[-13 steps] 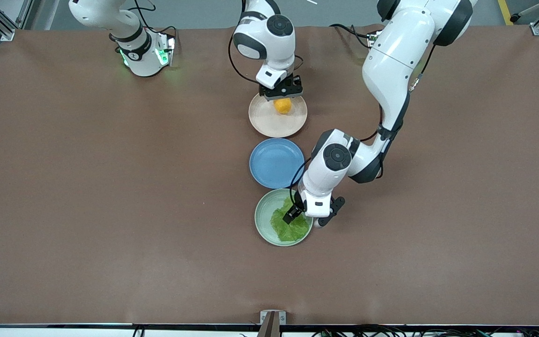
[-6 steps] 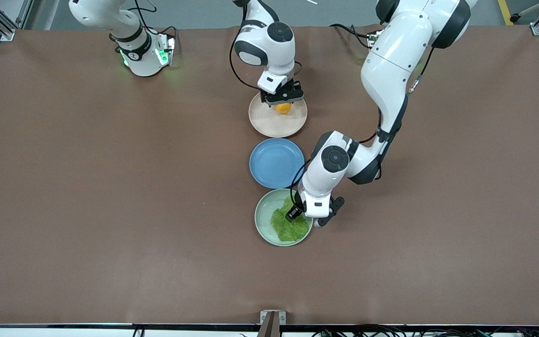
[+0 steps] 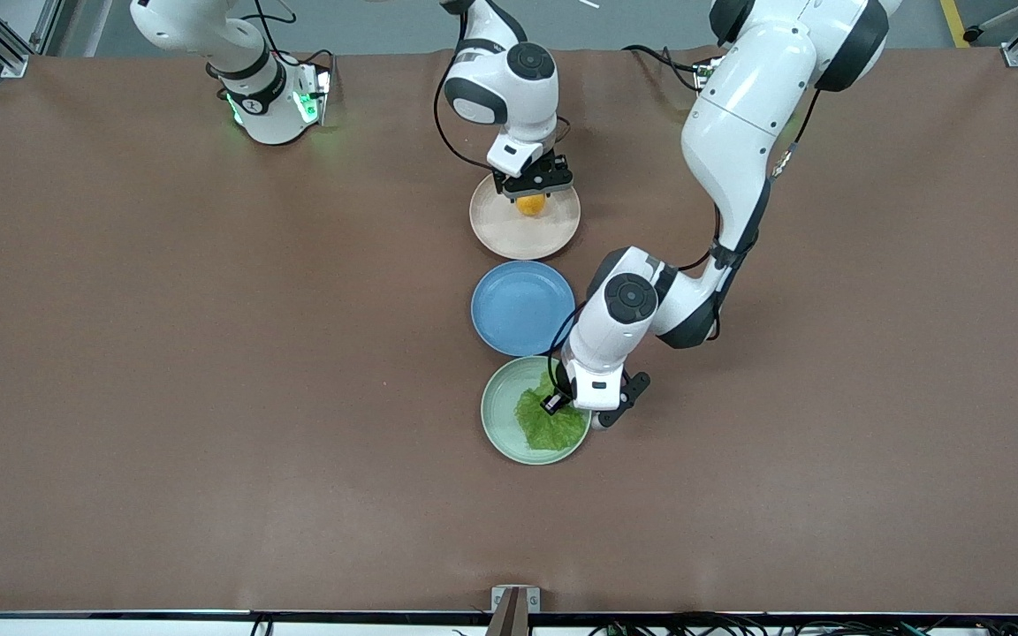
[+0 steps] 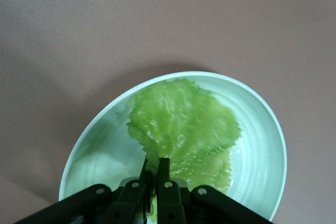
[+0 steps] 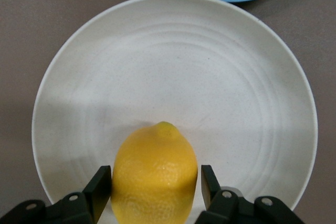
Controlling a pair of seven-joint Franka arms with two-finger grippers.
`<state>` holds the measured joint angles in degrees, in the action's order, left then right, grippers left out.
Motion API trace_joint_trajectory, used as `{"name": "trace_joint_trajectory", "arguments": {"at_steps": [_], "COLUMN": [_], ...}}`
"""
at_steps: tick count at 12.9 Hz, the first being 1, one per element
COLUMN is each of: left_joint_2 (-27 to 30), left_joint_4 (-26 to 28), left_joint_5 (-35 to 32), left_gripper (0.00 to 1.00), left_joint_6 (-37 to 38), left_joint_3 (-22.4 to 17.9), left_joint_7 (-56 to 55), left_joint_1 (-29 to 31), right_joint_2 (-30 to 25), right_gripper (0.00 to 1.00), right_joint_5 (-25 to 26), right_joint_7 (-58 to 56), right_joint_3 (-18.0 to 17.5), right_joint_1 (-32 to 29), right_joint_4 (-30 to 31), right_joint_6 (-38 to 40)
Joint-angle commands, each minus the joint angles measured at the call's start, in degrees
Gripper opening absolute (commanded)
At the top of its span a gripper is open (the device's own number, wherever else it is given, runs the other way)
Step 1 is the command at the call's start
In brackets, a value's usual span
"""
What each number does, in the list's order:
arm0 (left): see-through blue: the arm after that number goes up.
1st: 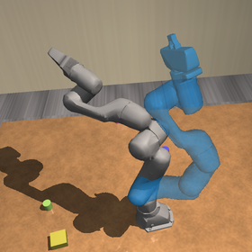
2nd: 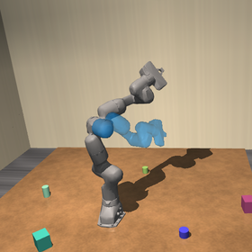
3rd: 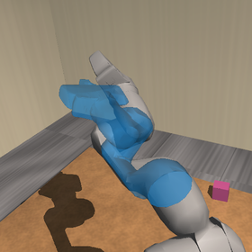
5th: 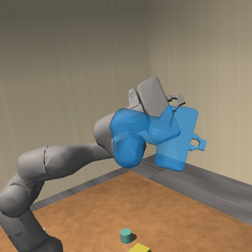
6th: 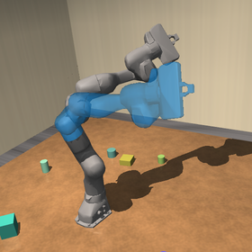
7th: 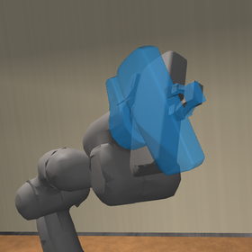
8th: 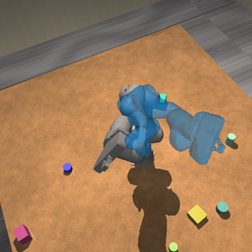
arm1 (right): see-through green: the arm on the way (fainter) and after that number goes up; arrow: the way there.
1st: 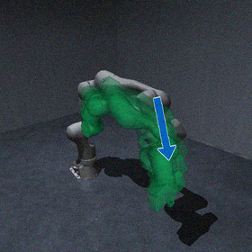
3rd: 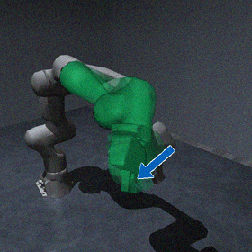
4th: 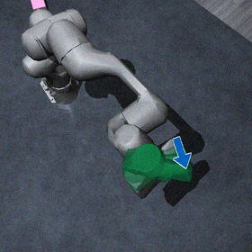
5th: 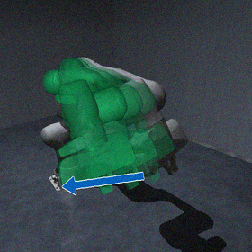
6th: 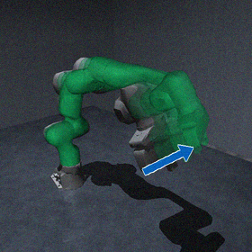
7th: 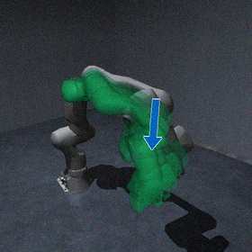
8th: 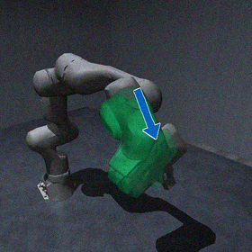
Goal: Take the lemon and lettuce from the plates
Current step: 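Close the left gripper on the lettuce while the right gripper grasps the lemon, then lift the lettuce off its plate while the right gripper lifts the lemon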
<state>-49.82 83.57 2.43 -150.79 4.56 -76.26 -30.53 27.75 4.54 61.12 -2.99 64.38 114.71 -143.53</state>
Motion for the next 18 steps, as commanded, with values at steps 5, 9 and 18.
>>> {"name": "trace_joint_trajectory", "arguments": {"at_steps": [5, 9, 18], "left_joint_2": [3.6, 10.3, 35.7], "left_joint_4": [-1.1, 0.3, 34.3], "left_joint_5": [-0.9, -1.0, -0.9], "left_gripper": [0.01, 0.01, 0.00], "left_joint_6": [-0.1, 3.1, 5.2], "left_joint_3": [-0.3, -0.2, 15.5], "left_joint_7": [-3.1, -2.5, 28.0], "left_joint_1": [-0.9, 0.1, 26.9], "right_joint_2": [0.4, -4.5, -15.4], "right_gripper": [0.21, 0.00, 0.00], "right_joint_5": [1.5, 0.7, -1.2], "right_joint_7": [4.4, 5.6, -24.8], "right_joint_3": [0.8, 0.8, 0.7], "right_joint_1": [0.4, -7.3, -43.8], "right_joint_4": [0.3, -0.5, 3.9], "right_joint_6": [-0.2, 5.9, 19.3]}}
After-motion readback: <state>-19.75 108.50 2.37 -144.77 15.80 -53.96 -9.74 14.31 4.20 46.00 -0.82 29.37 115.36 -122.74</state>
